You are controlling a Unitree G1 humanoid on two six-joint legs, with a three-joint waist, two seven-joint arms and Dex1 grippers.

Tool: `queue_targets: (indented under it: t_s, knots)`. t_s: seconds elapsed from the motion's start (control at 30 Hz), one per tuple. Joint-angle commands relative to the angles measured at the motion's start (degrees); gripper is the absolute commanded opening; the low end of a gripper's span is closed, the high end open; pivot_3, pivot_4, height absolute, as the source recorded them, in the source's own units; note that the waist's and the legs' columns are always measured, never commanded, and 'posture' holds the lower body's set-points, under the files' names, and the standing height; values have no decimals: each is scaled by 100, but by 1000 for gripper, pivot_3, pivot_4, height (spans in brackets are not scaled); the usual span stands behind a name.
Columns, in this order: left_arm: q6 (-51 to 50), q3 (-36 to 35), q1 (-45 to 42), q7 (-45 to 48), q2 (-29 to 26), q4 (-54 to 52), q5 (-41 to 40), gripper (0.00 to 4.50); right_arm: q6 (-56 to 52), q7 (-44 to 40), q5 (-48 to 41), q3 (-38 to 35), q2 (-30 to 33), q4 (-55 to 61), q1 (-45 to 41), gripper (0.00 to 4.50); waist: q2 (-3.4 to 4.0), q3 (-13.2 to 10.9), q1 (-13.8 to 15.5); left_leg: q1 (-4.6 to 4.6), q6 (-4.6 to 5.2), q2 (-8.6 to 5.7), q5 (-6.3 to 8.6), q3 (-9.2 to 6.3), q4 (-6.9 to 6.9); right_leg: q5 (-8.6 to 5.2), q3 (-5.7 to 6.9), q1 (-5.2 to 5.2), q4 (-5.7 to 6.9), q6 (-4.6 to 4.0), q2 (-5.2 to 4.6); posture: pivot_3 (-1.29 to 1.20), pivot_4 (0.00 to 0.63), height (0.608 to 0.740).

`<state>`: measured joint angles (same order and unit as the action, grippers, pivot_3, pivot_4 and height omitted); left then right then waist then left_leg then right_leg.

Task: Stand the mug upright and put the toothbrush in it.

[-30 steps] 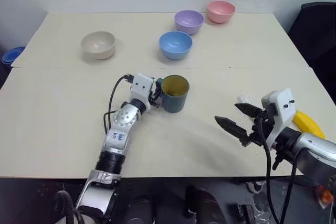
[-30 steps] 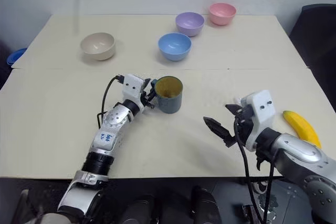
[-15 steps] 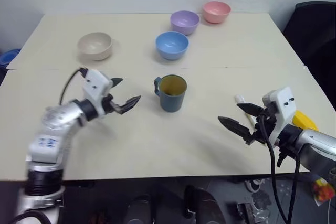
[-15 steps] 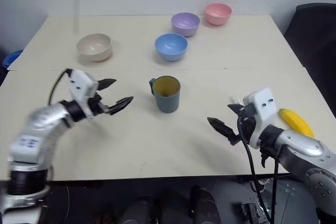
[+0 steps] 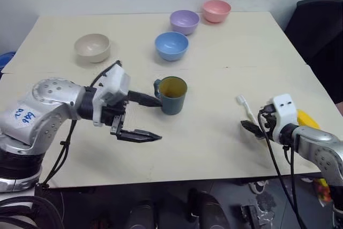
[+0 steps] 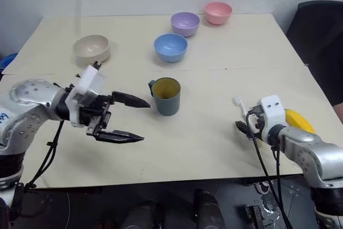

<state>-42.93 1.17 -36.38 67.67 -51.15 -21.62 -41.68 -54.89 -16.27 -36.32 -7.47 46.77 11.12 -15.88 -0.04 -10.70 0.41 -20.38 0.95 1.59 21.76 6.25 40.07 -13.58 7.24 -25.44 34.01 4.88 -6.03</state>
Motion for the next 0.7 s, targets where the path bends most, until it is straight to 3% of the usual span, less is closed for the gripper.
queue_targets:
  t_s: [0.03, 0.07, 0.17, 0.5, 0.53, 0.7]
  knots:
    - [185, -37, -207, 57, 43, 50, 75, 4482, 115, -390, 214, 99, -28, -364, -292, 4500, 0, 0, -13, 0, -1, 1, 0, 0, 1, 0, 0, 0, 0, -1, 1, 0, 150, 740]
    - [191, -41, -207, 64, 50, 49, 76, 4482, 107, -414, 241, 89, -85, -438, -335, 4500, 0, 0, -15, 1, -3, 5, 1, 0, 0, -1, 0, 0, 0, -2, 4, 0, 150, 740]
    - [193, -72, -169, 84, 49, 17, 87, 4500, 77, -578, 293, 91, -234, -500, -389, 3640, 0, 0, -17, 0, -6, 6, 2, 0, 1, -1, 0, 0, -1, -2, 6, 0, 150, 740]
    - [159, -231, -36, -40, 7, -33, 119, 4500, -13, -841, 522, 124, -369, -322, -284, 360, 0, 1, -35, 4, -10, 10, 3, 1, 2, -2, -4, 0, 3, -3, 11, 0, 150, 740]
    - [146, -270, -1, -75, -15, -15, 127, 4500, 100, -823, 609, 148, -380, -281, -300, 146, 0, 1, -35, 3, -10, 10, 3, 1, 2, -1, -4, 0, 4, -3, 11, 0, 150, 740]
    - [-168, -937, 374, -468, -141, 283, -42, 4500, 762, -513, 613, -169, -1070, -7, -1003, 139, 1, -1, -84, 9, -13, 14, 3, -1, 2, -1, -17, -1, 8, -3, 17, 0, 150, 740]
